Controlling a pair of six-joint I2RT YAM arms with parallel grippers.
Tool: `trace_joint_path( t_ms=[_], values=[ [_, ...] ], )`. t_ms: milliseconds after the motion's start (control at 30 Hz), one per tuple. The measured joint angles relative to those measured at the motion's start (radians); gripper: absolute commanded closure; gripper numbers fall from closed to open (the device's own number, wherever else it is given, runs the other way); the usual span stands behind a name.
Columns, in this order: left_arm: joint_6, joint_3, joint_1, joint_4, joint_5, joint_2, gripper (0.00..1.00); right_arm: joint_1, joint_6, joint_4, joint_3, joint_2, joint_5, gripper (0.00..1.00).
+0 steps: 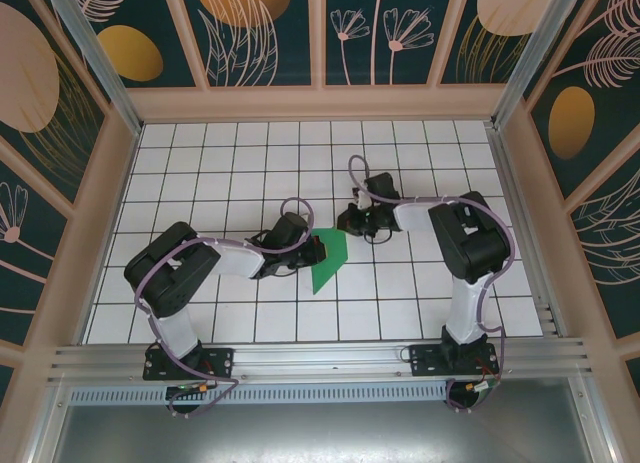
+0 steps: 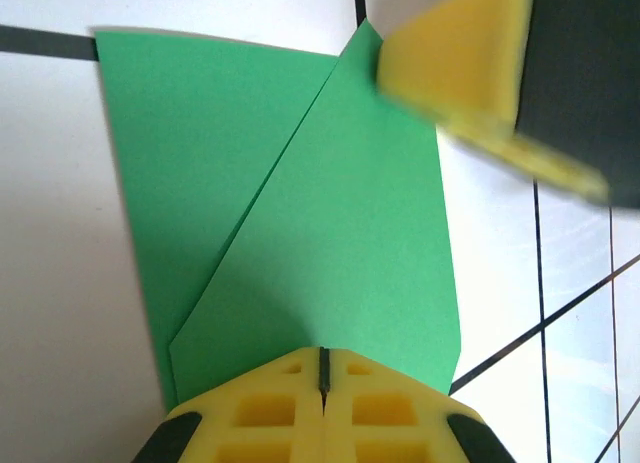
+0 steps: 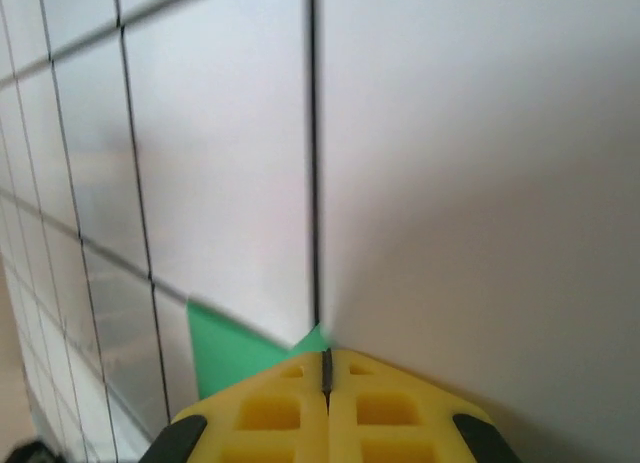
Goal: Fold a paper plane with a square sheet of paper (pick it up from the middle)
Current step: Fourth fold the wing at the center of the table.
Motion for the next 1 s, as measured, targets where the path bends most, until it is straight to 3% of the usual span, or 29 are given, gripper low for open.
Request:
trace_joint_path(
  t_ms=[233, 433, 567, 667, 800, 1000],
  values=[
    [0.000, -0.002, 0.000, 0.000, 0.002, -0.005, 0.99, -0.073, 0.000, -0.035, 0.052, 0.005, 0.114, 0.90],
    [0.004, 0.027, 0.000, -0.061, -0.008, -0.043, 0.53, -0.033, 0.026, -0.031, -0.080, -0.174, 0.122, 0.58],
    [-0.003, 0.039, 0.000, -0.089, -0.073, -0.137, 0.25, 0.026, 0.088, 0.003, -0.178, -0.290, 0.122, 0.50],
    [-0.002, 0.037, 0.003, -0.108, -0.144, -0.217, 0.11, 0.072, 0.141, 0.024, -0.224, -0.314, 0.124, 0.47],
    [-0.007, -0.005, 0.023, -0.124, -0.227, -0.301, 0.02, 0.116, 0.195, 0.029, -0.241, -0.314, 0.132, 0.47],
    [-0.024, -0.118, 0.066, -0.144, -0.290, -0.383, 0.01, 0.157, 0.242, 0.061, -0.240, -0.281, 0.135, 0.47]
  ],
)
